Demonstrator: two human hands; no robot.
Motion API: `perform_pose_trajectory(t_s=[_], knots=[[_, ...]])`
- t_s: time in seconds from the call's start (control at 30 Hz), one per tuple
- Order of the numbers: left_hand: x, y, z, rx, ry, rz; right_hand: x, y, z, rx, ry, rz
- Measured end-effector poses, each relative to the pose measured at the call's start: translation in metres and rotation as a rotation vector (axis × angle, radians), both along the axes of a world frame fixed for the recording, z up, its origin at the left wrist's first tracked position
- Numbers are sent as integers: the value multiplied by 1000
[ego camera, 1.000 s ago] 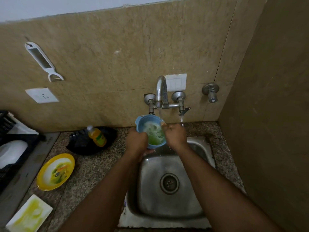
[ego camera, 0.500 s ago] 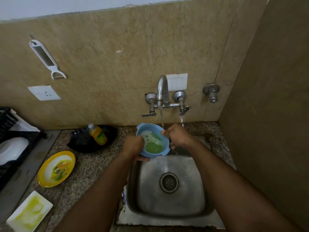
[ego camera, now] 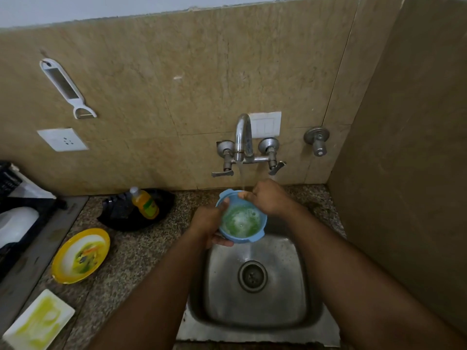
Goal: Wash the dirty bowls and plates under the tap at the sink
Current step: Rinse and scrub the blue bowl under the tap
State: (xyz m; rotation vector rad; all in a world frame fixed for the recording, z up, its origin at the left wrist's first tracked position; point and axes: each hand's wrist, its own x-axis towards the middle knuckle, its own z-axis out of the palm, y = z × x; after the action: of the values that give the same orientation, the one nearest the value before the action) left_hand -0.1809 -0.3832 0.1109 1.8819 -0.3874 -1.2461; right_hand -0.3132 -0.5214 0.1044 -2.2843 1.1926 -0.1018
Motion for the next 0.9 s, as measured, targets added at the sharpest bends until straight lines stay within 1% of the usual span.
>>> perform_pose_trajectory(t_s=[0.07,0.13,0.17,0.2,0.3,0.43,0.5,0.67,0.73,0.8,0.9], knots=[[2,-8,-1,4,-174,52,-6,5,-1,-5,45,17],[3,-19,-2,58,-443,34,-6,12,0,-41,63,12],[2,-23,-1,88,-536,7,-5,14,1,-64,65,-5],[0,-28,-3,98,-583,-8,-6,16,2,-84,61,-28],[-4,-37,-9,42,-598,-14,-11,12,6,-116,61,-82],[-11,-42,-25,-141,-590,-130,-23,0,13,-140,77,-134],[-14,-39,-29,-227,-512,-152,-27,-4,13,-148,72,-142],[-12,-31,-39,-320,22,-15,-31,-2,4,-138,25,-196],[-7,-32,-45,-308,113,47,-28,1,2,-138,4,-225],[-10,-30,-36,-277,159,92,-26,2,1,-141,-23,-260],[-16,-27,-23,-245,267,92,-28,0,-4,-129,-71,-323]])
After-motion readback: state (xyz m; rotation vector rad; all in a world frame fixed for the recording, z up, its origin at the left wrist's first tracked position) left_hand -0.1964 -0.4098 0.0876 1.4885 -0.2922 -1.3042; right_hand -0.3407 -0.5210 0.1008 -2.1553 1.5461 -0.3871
